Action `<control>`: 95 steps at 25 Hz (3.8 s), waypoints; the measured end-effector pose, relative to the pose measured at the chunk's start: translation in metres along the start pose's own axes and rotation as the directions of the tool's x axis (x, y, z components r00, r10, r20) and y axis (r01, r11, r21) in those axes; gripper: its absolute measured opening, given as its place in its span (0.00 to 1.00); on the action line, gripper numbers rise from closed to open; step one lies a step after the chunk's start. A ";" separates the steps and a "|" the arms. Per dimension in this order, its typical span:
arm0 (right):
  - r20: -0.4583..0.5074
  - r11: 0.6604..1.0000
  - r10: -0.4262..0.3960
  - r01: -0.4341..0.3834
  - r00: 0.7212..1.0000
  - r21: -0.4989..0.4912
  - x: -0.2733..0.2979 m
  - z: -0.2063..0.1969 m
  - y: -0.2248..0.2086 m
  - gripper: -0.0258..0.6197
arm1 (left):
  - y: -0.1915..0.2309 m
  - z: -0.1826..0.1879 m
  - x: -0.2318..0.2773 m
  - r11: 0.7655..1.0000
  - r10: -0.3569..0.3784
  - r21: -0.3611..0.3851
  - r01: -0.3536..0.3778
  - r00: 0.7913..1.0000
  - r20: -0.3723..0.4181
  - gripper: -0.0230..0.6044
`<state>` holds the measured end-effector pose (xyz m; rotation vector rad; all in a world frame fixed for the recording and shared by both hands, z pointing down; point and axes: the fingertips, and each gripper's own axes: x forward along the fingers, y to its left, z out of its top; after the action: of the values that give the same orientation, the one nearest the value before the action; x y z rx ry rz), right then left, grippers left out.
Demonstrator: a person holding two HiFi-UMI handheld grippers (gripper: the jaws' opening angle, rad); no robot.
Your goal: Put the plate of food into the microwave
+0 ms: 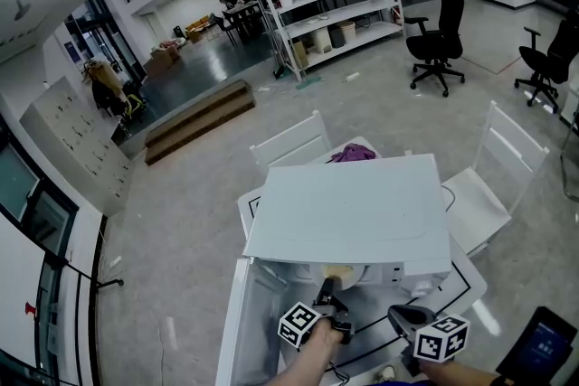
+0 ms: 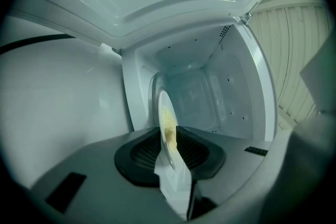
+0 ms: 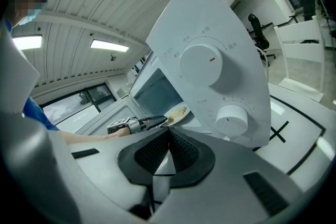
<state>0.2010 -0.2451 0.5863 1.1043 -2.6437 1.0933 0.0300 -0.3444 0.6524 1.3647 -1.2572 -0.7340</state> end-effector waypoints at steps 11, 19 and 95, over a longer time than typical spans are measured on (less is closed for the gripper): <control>-0.003 1.000 0.014 -0.014 1.000 -0.006 0.008 0.004 0.005 0.04 | -0.004 0.004 -0.008 0.997 -0.048 0.057 0.049 0.999 -0.025 0.22; -0.009 1.000 0.016 -0.016 1.000 -0.008 0.011 0.004 0.003 0.04 | -0.002 0.001 -0.014 0.993 -0.047 0.111 0.051 0.998 -0.040 0.23; -0.082 0.985 -0.024 0.009 0.996 -0.175 0.051 -0.004 0.007 0.04 | -0.017 -0.004 0.022 0.756 0.145 0.655 0.026 0.968 -0.205 0.05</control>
<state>0.1576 -0.2693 0.6016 1.0219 -2.6014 0.8646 0.0442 -0.3667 0.6422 1.8999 -1.4093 -0.0385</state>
